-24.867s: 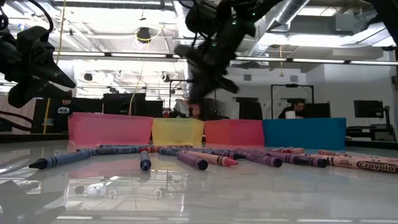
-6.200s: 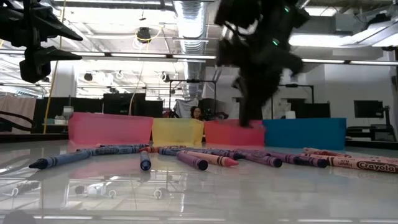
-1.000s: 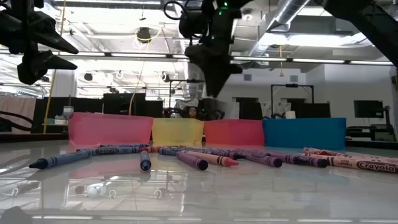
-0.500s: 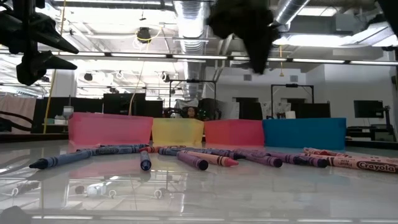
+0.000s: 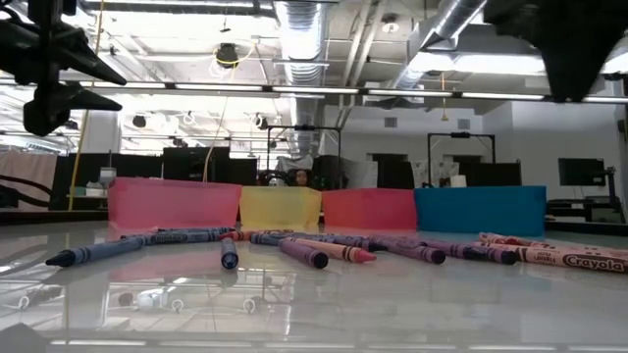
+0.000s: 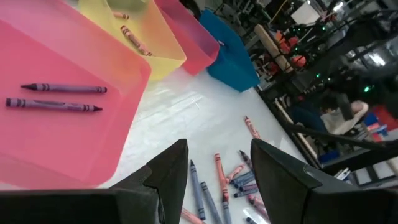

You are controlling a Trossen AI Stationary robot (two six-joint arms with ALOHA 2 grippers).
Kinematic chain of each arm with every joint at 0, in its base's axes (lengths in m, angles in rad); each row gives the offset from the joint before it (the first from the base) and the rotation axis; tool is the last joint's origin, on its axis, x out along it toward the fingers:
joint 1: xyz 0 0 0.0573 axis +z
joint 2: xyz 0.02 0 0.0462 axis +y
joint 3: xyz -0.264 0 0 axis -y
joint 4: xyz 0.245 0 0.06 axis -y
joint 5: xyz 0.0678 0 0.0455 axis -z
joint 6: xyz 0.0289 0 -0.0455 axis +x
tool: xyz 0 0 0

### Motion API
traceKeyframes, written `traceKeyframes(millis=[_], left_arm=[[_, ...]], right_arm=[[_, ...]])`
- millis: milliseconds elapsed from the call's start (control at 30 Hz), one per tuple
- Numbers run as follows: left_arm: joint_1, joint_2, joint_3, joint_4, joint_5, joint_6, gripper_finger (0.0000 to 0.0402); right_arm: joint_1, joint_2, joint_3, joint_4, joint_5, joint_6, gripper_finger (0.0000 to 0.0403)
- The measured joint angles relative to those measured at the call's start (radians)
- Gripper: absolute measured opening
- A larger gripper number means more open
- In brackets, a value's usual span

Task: Sort crayons
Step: Put the red crayon into the yellow bin

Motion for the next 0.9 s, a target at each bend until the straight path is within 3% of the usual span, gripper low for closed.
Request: traceKeyframes(millis=[100,300,900], left_arm=[[0.0,0.0,0.0,0.0,0.0,-0.028,0.0165],[0.0,0.0,0.0,-0.004,0.0,-0.057,0.0165],[0.0,0.0,0.0,-0.006,-0.004,-0.052,0.0165]], right_arm=[[0.045,-0.032,-0.086,0.112,-0.001,0.081,0.0087],[0.068,0.001,-0.176,0.31,-0.003,0.082,0.0087],[0.041,0.295,-0.185,0.623,-0.009,0.079,0.0087]])
